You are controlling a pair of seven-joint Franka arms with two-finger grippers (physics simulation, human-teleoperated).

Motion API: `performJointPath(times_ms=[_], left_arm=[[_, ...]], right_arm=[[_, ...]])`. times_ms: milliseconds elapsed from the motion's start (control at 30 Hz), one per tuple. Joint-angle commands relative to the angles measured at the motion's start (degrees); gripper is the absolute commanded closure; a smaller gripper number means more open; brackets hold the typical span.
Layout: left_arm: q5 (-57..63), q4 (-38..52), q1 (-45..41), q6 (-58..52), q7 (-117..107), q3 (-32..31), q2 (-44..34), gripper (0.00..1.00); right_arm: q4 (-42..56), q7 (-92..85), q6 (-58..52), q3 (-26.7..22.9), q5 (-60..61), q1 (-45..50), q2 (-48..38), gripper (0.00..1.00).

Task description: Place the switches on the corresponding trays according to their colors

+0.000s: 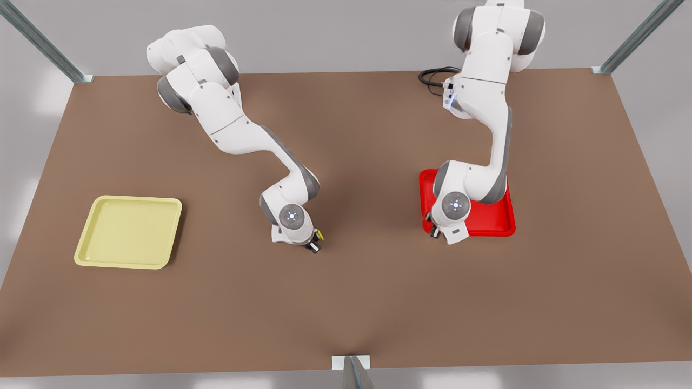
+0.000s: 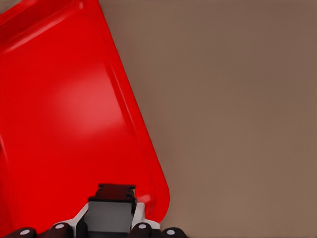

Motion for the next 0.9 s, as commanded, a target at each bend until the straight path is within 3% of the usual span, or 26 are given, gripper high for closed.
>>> performJointPath(times_ms=[0, 100, 233, 267, 367, 467, 700, 867], left_arm=[[-0.1, -3.3, 0.0, 2.4, 1.1, 0.1, -1.4, 0.46], [-0.1, -11.5, -0.1, 6.8, 5.6, 2.4, -4.9, 0.46], [-0.1, -15.6, -0.1, 6.6, 11.5, 5.8, -5.1, 0.42], [-0.1, -16.1, -0.1, 6.8, 11.5, 5.8, -4.0, 0.0], [-0.1, -16.1, -0.1, 6.4, 11.5, 5.8, -4.0, 0.0], [0.0, -15.5, -0.1, 4.0, 11.6, 6.0, -6.0, 0.0], [0.7, 4.5, -0.1, -11.7, 24.3, 6.0, -6.1, 0.0], [0.1, 16.3, -0.1, -14.8, 32.0, 2.3, -3.3, 0.0]], right_arm=[[0.0, 0.0, -0.1, 0.0, 0.0, 0.0, 0.0, 0.37], [0.1, 0.1, -0.3, 0.4, 0.1, 0.0, -0.2, 0.37], [-0.1, 0.1, -0.3, 0.5, 0.1, 0.0, -0.1, 0.38], [-0.2, 0.1, -0.3, 0.6, 0.1, 0.0, -0.1, 0.38], [-0.2, 0.5, -0.4, 1.1, 0.2, -0.1, -0.1, 0.37], [-0.1, 0.6, -0.3, 1.1, 0.2, -0.1, -0.1, 0.44], [-0.2, 0.6, -0.4, 1.2, 0.2, -0.1, -0.3, 0.46], [-0.2, 0.5, -0.4, 1.2, 0.2, -0.1, -0.2, 0.47]])
